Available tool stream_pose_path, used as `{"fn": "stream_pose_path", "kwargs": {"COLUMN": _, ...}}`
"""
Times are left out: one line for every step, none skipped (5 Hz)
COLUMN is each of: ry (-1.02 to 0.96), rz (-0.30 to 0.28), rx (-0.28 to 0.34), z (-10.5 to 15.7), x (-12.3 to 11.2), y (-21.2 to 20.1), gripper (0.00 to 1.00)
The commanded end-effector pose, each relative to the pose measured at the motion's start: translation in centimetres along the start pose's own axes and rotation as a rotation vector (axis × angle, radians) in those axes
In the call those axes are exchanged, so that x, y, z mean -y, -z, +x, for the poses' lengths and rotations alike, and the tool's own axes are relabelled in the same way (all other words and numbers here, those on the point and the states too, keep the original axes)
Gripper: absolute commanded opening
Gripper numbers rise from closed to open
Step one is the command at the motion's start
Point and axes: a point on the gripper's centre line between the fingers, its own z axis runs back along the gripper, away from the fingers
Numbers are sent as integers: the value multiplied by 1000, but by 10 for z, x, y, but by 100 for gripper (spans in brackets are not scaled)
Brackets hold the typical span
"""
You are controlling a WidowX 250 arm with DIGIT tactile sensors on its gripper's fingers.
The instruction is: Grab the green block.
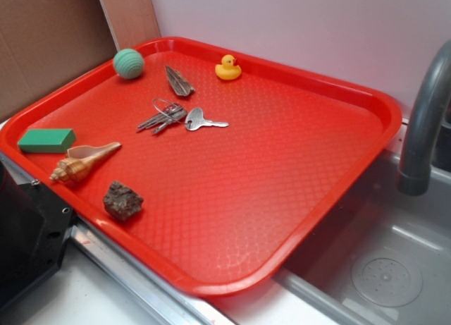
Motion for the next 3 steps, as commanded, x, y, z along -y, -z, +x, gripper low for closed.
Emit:
{"fn": "stream_pose_path", "kwargs": {"ry": 0, "rz": 0, "rx": 0, "z": 0, "x": 0, "y": 0, "gripper": 100}}
{"fn": "stream_pose_path", "kwargs": {"ry": -55, "rz": 44, "rx": -53, "z": -1, "x": -21, "y": 31, "gripper": 100}}
{"fn": "stream_pose_path", "kwargs": {"ry": -291, "rz": 161, "rx": -175, "z": -2, "x": -46, "y": 60, "gripper": 100}}
